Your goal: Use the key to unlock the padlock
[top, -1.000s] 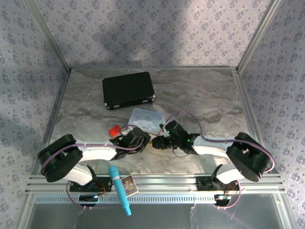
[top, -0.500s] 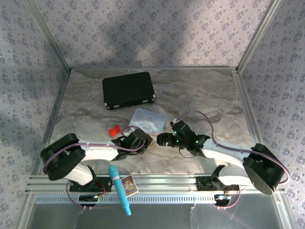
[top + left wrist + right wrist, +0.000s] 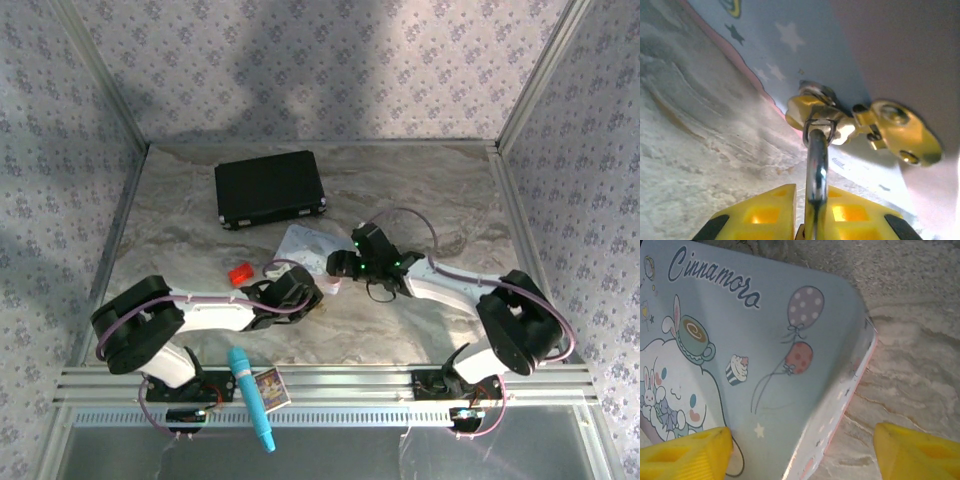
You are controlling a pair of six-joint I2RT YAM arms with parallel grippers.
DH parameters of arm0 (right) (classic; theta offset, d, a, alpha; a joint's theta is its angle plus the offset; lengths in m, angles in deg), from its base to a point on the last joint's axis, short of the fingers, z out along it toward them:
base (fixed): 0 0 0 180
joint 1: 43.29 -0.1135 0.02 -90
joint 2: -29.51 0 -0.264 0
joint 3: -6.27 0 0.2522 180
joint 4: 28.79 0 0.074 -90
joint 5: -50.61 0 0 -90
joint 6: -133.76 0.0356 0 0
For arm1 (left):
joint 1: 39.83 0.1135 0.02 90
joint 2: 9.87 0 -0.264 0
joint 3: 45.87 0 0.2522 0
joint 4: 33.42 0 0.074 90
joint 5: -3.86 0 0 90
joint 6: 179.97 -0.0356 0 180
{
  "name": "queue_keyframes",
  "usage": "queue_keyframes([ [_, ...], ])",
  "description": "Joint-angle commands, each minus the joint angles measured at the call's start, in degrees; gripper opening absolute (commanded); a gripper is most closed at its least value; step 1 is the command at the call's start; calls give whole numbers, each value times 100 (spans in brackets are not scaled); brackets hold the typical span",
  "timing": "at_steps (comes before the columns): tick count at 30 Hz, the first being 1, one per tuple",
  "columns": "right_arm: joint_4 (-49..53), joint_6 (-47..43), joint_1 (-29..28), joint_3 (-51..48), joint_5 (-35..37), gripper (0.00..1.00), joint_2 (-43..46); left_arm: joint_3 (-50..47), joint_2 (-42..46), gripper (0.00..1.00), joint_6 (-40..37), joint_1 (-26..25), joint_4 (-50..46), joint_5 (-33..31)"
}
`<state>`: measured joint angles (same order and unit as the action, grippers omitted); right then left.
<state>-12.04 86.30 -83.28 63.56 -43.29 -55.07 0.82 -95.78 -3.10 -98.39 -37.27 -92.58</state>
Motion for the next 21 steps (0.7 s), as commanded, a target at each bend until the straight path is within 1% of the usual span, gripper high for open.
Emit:
queue_keyframes([
  [1,526,-202,209,41,416,74,-370,165,200,0,-1016,-105,-1339,281],
  [4,651,-319,267,152,450,74,-393,617,338,6,-1704,-208,-2901,-345],
  [6,678,-351,295,215,382,74,-434,822,297,8,-2023,-187,-3526,-470],
  [9,686,-404,299,304,239,76,-555,846,206,12,-2218,-183,-3869,-564],
  [13,629,-366,299,292,138,77,-650,885,-117,14,-2219,-212,-4103,-688],
  [15,565,-335,294,250,120,78,-650,982,-251,16,-2166,-312,-4247,-851],
  [18,537,-308,304,208,78,78,-666,1346,-466,24,-2083,-515,-4726,-1278],
  [21,492,-282,299,174,64,78,-685,1608,-732,26,-2048,-661,-4953,-1411],
])
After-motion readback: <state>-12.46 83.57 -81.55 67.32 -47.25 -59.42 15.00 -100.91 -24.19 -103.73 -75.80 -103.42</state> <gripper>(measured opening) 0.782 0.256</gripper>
